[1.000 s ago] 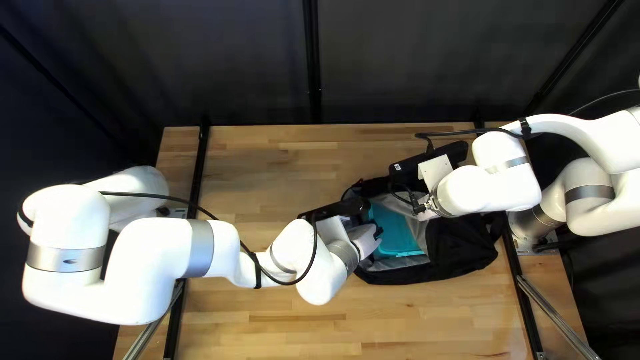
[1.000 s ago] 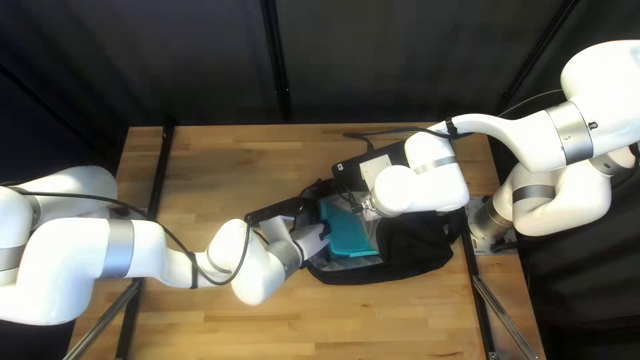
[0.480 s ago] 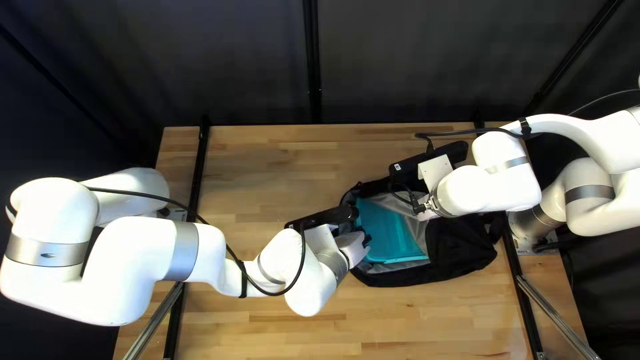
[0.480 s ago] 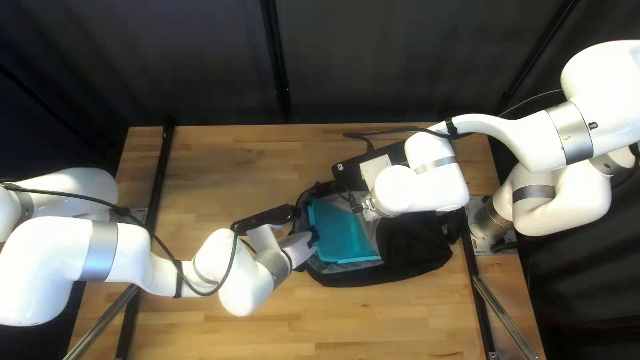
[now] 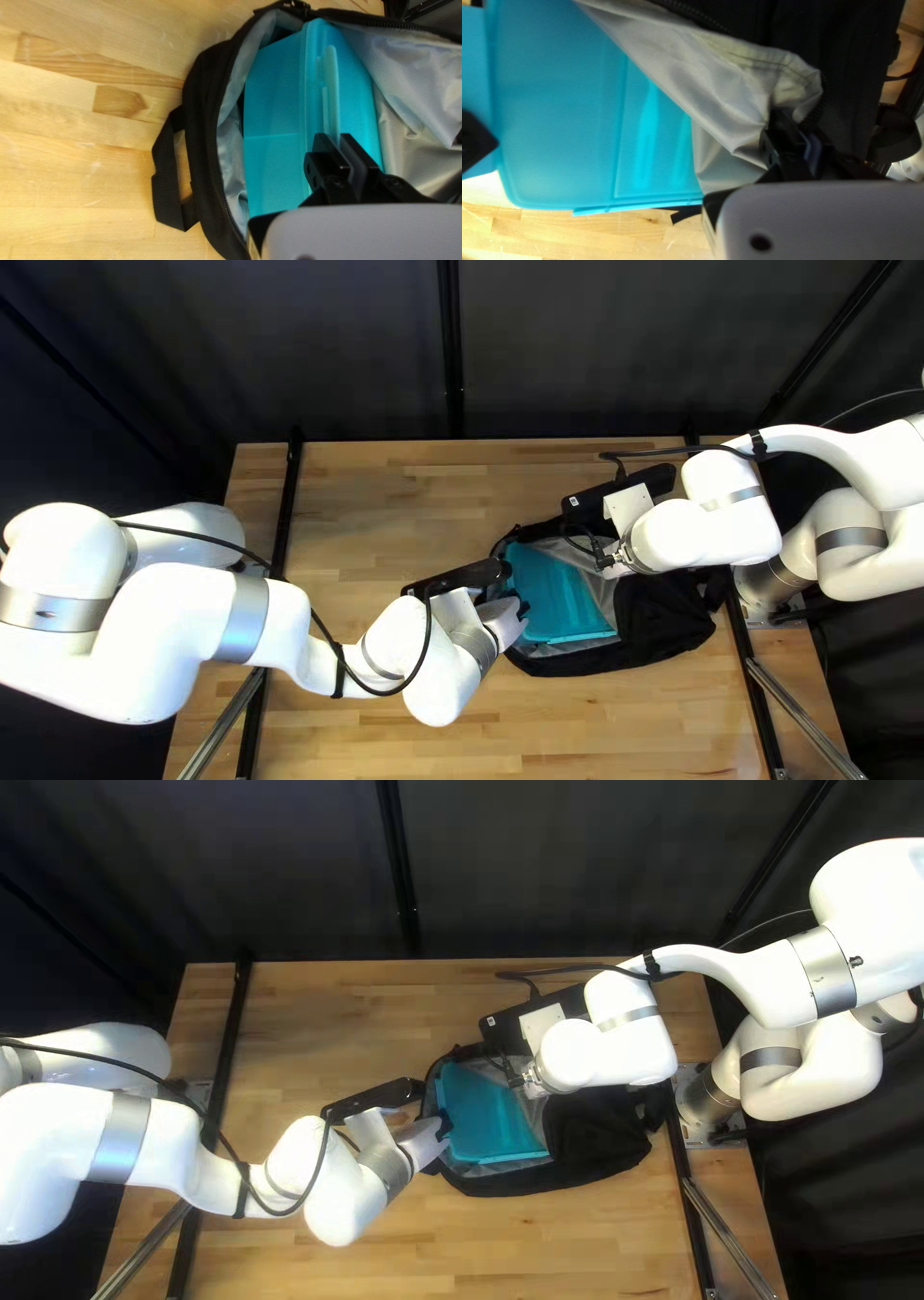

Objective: Remove a lunch box from a kids backpack

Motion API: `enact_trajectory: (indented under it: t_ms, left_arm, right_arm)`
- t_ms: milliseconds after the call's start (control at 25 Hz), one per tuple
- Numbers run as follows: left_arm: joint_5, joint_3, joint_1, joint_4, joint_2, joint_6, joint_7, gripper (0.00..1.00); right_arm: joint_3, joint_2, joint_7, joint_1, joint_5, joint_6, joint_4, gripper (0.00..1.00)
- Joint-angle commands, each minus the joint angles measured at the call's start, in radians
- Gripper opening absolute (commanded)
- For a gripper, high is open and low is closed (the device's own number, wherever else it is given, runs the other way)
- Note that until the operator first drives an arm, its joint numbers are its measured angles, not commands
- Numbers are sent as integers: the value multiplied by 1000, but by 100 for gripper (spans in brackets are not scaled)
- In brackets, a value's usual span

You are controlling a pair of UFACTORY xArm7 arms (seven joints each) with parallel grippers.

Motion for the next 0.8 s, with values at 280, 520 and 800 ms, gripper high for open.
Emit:
enact_trajectory:
  t_ms: [280, 520, 800]
  left_arm:
    - [77, 66, -177, -22, -184, 242, -43, 0]
    - [124, 71, -269, -11, -329, 443, -62, 0]
    - [207, 38, -295, -33, -509, 635, -95, 0]
  right_arm:
    - [0, 0, 0, 0, 0, 0, 0, 0]
    - [0, 0, 0, 0, 0, 0, 0, 0]
    - [0, 0, 0, 0, 0, 0, 0, 0]
